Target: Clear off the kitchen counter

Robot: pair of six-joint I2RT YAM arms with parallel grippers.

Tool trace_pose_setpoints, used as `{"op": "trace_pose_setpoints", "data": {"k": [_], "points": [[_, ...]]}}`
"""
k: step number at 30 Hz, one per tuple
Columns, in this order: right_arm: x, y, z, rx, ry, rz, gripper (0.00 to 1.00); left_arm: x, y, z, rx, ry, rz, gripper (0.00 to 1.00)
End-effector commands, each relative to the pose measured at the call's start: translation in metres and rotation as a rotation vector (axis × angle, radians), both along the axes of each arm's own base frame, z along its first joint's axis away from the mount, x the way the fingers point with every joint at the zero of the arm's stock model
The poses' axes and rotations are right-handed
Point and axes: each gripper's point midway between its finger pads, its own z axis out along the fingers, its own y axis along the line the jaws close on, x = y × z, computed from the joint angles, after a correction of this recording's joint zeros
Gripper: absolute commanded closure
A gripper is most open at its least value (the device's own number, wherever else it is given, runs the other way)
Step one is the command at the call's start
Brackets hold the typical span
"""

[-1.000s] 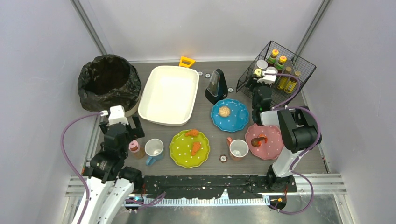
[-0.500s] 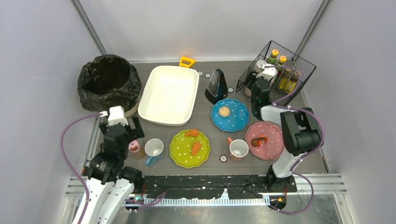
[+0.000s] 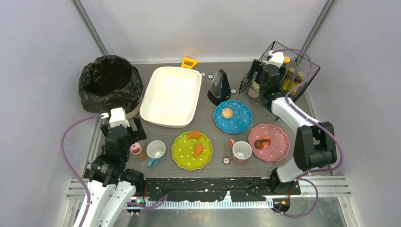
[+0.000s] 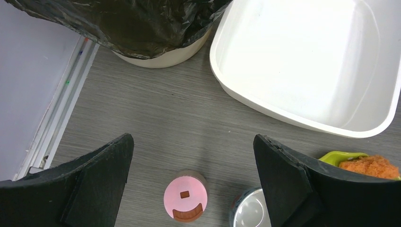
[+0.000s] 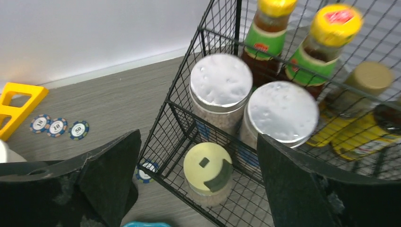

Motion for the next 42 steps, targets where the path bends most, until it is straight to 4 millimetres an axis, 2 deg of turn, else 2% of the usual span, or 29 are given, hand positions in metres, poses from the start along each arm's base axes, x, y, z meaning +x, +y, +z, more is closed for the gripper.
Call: {"op": "trace_pose_setpoints", "data": {"k": [1,2,3,4,7,8,9,10,11,12,13,14,16,19,22,29,34,38,42], "points": [[-0.026,-0.009,0.064,-0.015,-0.019,-0.008,0.01,0.002,-0.004,0.006,-0.060,0.002,0.024,0.00],[-0.033,-0.009,0.062,-0.021,0.006,0.001,0.03,0.000,-0.003,0.003,-0.066,0.030,0.034,0.00],[-0.040,-0.010,0.072,-0.016,-0.011,0.006,0.04,-0.002,-0.003,0.002,-0.073,0.057,0.044,0.00],[-0.047,-0.008,0.067,-0.016,0.020,0.018,0.05,-0.006,-0.003,-0.002,-0.082,0.092,0.056,0.00],[-0.071,-0.005,0.073,0.013,0.012,0.053,0.05,-0.017,-0.008,-0.010,-0.133,0.186,0.078,0.00],[-0.076,0.000,0.065,0.037,0.023,0.078,0.05,-0.020,-0.011,-0.014,-0.157,0.211,0.077,0.00],[-0.084,0.002,0.072,0.050,-0.001,0.094,0.05,-0.023,-0.013,-0.019,-0.180,0.231,0.082,0.01],[-0.088,0.009,0.064,0.079,0.007,0.130,0.05,-0.025,-0.015,-0.024,-0.198,0.243,0.091,0.01],[-0.095,0.013,0.068,0.096,-0.013,0.151,0.05,-0.027,-0.014,-0.029,-0.210,0.251,0.107,0.01],[-0.099,0.020,0.061,0.121,-0.009,0.190,0.05,-0.028,-0.013,-0.034,-0.220,0.257,0.128,0.03],[-0.104,0.024,0.064,0.135,-0.026,0.212,0.05,-0.030,-0.011,-0.040,-0.221,0.267,0.154,0.05],[-0.110,0.030,0.057,0.155,-0.020,0.246,0.05,-0.030,-0.010,-0.043,-0.228,0.272,0.170,0.07],[-0.116,0.038,0.056,0.178,-0.042,0.287,0.05,-0.029,-0.009,-0.050,-0.235,0.292,0.198,0.12],[-0.123,0.044,0.050,0.187,-0.040,0.331,0.05,-0.029,-0.007,-0.059,-0.234,0.315,0.240,0.19],[-0.127,0.044,0.046,0.181,-0.040,0.338,0.05,-0.029,-0.002,-0.067,-0.213,0.341,0.277,0.21],[-0.132,0.043,0.054,0.173,-0.081,0.345,0.05,-0.035,0.004,-0.084,-0.201,0.394,0.334,0.25],[-0.132,0.043,0.051,0.174,-0.081,0.343,0.05,-0.035,0.001,-0.098,-0.204,0.426,0.332,0.31],[-0.132,0.043,0.051,0.171,-0.083,0.344,0.05,-0.034,0.001,-0.103,-0.208,0.430,0.339,0.41],[-0.134,0.052,0.054,0.171,-0.091,0.400,0.04,-0.030,-0.001,-0.097,-0.219,0.411,0.326,0.61]]}}
